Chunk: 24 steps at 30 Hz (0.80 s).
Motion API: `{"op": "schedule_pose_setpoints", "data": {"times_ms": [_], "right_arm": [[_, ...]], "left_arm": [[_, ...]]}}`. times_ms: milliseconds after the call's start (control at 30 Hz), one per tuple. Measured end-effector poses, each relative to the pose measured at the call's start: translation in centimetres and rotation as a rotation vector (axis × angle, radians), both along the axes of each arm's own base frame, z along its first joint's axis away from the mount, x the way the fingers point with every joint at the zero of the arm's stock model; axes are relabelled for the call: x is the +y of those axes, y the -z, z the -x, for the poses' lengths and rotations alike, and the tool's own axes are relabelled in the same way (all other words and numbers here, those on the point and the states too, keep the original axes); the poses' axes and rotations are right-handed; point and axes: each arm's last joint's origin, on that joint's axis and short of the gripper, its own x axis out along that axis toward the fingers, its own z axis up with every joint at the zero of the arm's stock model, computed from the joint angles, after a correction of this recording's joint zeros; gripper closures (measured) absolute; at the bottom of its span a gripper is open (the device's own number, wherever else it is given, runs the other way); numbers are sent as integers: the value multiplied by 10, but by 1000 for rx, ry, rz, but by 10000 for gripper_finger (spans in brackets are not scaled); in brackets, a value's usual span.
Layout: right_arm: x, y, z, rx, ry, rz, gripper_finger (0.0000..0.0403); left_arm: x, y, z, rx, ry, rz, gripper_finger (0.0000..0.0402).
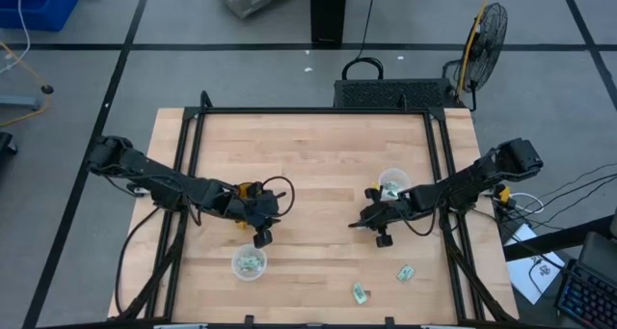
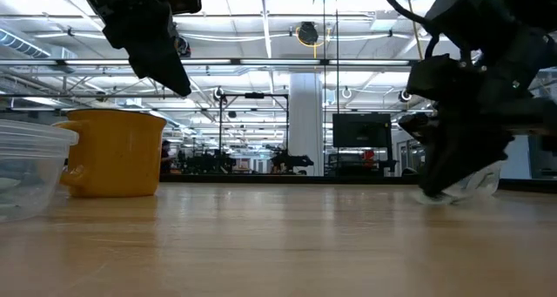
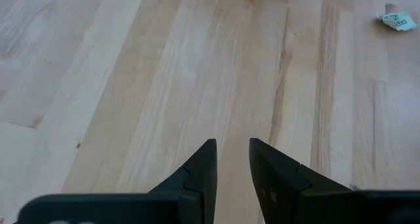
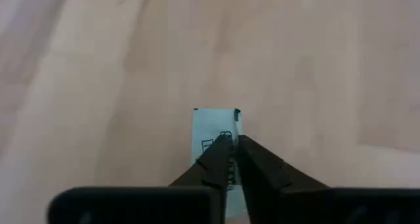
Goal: Pick and place Stevia / Truvia into bins
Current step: Put the stevia packet into the top transparent container
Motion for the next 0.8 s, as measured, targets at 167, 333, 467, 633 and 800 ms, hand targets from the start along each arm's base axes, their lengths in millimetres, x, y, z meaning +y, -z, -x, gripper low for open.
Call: {"op": "schedule_pose_setpoints", "data": {"times_ms": [167,333,467,633,800], "right_arm": [[-4,-4,-1,-42,63,113,396],[-6,-21,1,-88,42,120,401],[-11,-47,13,-105,66,184,399],[-28,-79,45,-86,289,371,402],[-42,-87,74,-37,498,250,399]], "left_arm": [[0,0,0,0,0,0,309],[0,0,0,0,0,0,309],[0,0,0,1,16,-14,309],[0,0,0,0,19,-17,309],[0,0,0,-1,21,-19,309]]}}
